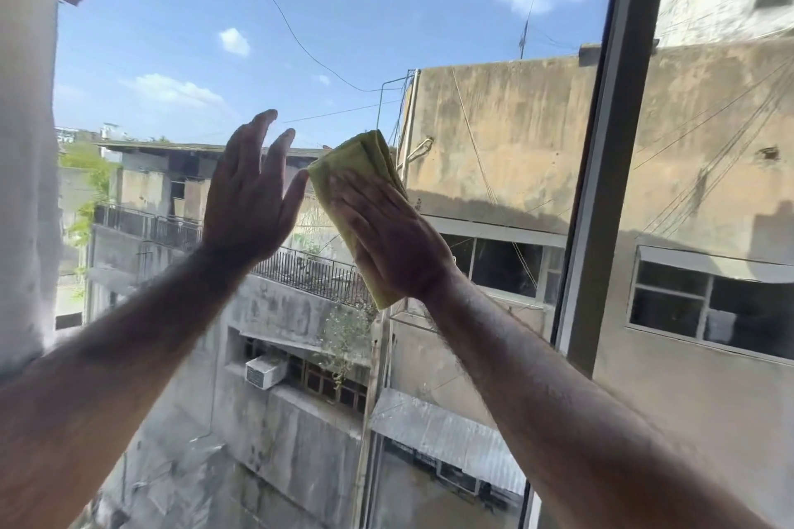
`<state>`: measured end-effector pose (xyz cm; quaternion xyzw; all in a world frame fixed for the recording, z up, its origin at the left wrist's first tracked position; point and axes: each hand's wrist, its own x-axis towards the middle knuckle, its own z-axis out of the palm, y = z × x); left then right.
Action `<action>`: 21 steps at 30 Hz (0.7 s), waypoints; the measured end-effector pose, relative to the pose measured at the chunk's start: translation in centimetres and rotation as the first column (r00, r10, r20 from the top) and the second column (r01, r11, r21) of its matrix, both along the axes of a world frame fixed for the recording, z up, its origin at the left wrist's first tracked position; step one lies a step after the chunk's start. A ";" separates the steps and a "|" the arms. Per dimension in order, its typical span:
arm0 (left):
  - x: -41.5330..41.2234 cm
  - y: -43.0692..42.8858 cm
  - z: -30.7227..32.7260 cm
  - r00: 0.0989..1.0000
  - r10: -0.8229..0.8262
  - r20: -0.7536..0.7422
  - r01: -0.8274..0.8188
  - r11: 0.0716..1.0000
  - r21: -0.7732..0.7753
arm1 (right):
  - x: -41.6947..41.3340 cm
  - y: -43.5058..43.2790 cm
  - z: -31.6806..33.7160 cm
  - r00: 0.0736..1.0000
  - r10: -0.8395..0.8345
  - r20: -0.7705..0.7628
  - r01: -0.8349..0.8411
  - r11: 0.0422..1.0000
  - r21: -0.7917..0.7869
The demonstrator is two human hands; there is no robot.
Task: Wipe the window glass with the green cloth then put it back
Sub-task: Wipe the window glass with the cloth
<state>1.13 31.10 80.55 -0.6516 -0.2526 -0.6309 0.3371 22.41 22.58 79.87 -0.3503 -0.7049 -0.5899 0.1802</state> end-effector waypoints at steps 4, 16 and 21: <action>1.8 -2.8 -0.1 0.977 -0.200 -0.070 0.187 0.968 -0.166 | 0.0 -0.2 0.0 1.000 0.005 0.017 -0.006 0.999 0.035; 2.9 -5.7 3.5 0.951 -0.260 0.165 0.308 0.832 -0.461 | -1.3 -3.0 -0.8 0.935 0.137 -0.328 -0.088 0.983 0.159; 2.0 -8.7 4.4 0.885 -0.453 0.104 0.437 0.735 -0.519 | -1.7 -7.1 -0.9 0.615 -0.003 -0.788 0.014 1.000 0.007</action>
